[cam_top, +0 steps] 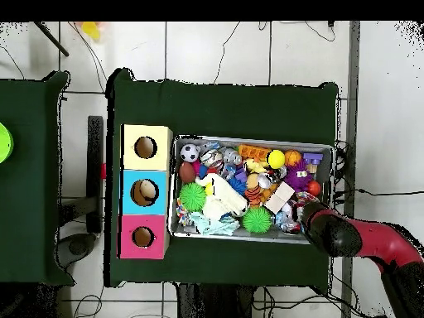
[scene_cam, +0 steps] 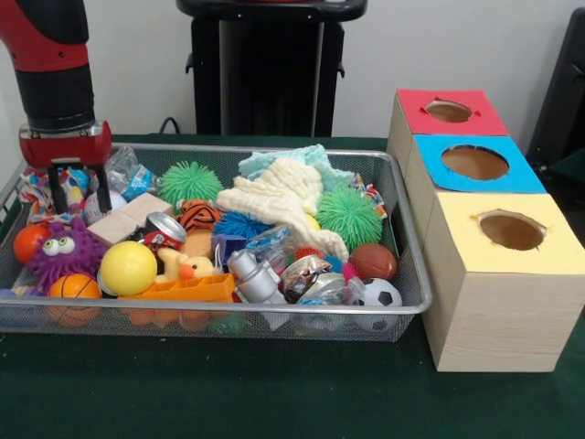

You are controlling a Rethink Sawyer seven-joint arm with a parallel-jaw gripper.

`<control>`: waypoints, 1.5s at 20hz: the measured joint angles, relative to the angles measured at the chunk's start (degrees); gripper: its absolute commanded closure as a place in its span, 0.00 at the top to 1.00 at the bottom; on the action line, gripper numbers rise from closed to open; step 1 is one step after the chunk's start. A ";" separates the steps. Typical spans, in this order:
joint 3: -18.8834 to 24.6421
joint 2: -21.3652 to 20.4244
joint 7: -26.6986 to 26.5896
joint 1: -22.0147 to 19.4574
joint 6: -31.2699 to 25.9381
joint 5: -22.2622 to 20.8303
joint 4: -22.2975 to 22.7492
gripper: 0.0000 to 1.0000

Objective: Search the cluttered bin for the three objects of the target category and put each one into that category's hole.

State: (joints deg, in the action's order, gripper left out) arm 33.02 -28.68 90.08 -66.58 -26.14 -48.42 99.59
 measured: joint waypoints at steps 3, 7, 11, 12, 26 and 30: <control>-0.01 0.00 0.00 0.00 0.00 0.00 0.00 1.00; -0.01 0.00 0.00 -0.01 0.00 -0.01 0.00 1.00; 0.00 0.02 0.00 -0.30 0.01 0.00 -0.02 1.00; 0.00 0.04 0.00 -0.37 0.01 0.01 -0.04 1.00; -0.03 1.49 0.00 -1.98 1.43 -0.11 -1.84 1.00; -0.07 2.81 0.00 -1.91 2.15 -0.80 -2.62 1.00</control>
State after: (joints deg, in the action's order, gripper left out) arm 32.96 -25.87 90.08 -68.50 -23.99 -49.22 96.97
